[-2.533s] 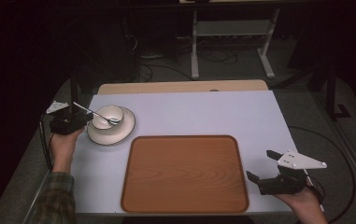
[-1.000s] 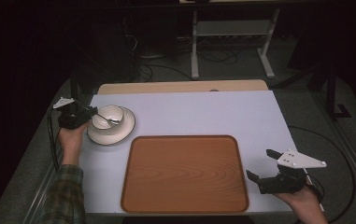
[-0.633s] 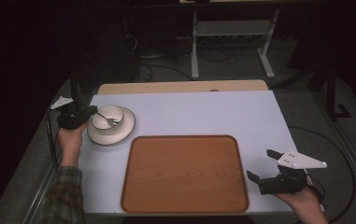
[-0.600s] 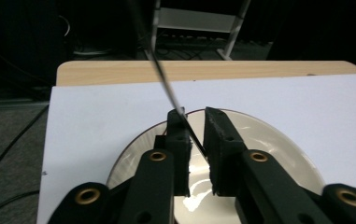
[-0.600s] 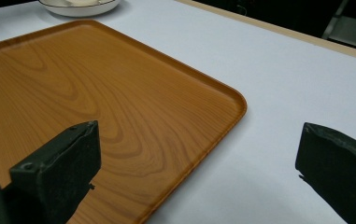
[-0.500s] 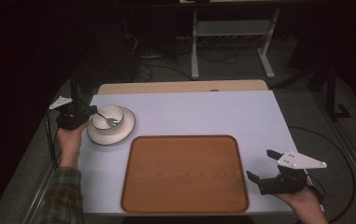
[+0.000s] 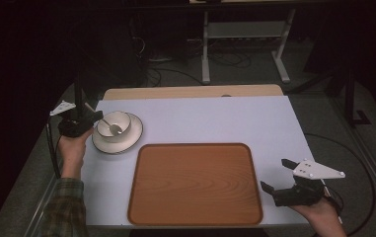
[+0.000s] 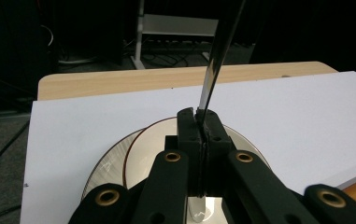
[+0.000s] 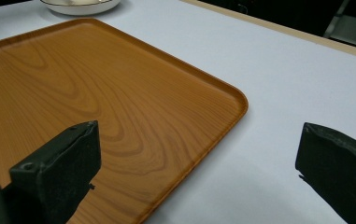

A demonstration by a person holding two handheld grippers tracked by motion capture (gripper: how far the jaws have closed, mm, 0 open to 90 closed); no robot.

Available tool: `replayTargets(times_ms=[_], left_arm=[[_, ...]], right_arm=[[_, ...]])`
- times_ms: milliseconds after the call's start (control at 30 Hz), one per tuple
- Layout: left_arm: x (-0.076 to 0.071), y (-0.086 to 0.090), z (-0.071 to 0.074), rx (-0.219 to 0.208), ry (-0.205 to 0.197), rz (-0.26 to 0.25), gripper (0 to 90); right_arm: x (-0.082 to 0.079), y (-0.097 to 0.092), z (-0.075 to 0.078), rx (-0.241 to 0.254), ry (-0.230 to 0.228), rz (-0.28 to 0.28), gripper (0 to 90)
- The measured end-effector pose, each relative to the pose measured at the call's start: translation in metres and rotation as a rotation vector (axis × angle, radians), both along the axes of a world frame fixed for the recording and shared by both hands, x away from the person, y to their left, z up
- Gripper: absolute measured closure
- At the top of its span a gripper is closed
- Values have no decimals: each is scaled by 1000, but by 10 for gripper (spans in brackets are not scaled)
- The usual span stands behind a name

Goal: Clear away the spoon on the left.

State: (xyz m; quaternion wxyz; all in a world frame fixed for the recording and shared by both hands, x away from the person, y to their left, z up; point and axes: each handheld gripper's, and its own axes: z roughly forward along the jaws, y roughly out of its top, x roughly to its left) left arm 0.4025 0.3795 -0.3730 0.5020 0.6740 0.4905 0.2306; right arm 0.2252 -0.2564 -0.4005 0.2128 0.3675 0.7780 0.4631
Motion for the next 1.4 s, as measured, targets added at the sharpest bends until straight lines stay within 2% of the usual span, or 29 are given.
replayTargets(times_ms=[167, 533, 800, 900, 1133, 1233, 1400], left_arm=[[-2, 0, 8, 10, -20, -3, 887], [-11, -2, 34, 22, -75, -19, 890], [-20, -10, 55, 3, -102, -75, 890], [-24, -16, 59, 0, -93, -105, 890], [-35, -28, 64, 27, -71, -176, 890], [-42, -31, 65, 20, -65, -201, 889], [-54, -42, 64, 50, -62, -224, 890]], right_arm=[[0, 0, 0, -1, 0, 1, 0], [0, -1, 0, 3, -2, -2, 0], [0, -1, 0, 3, -2, -2, 0], [-1, -1, 1, 3, -3, -3, 0], [-2, -2, 2, 6, -9, -4, 0], [-2, -1, 3, 7, -10, -3, 0], [-2, -2, 3, 9, -9, -4, 0]])
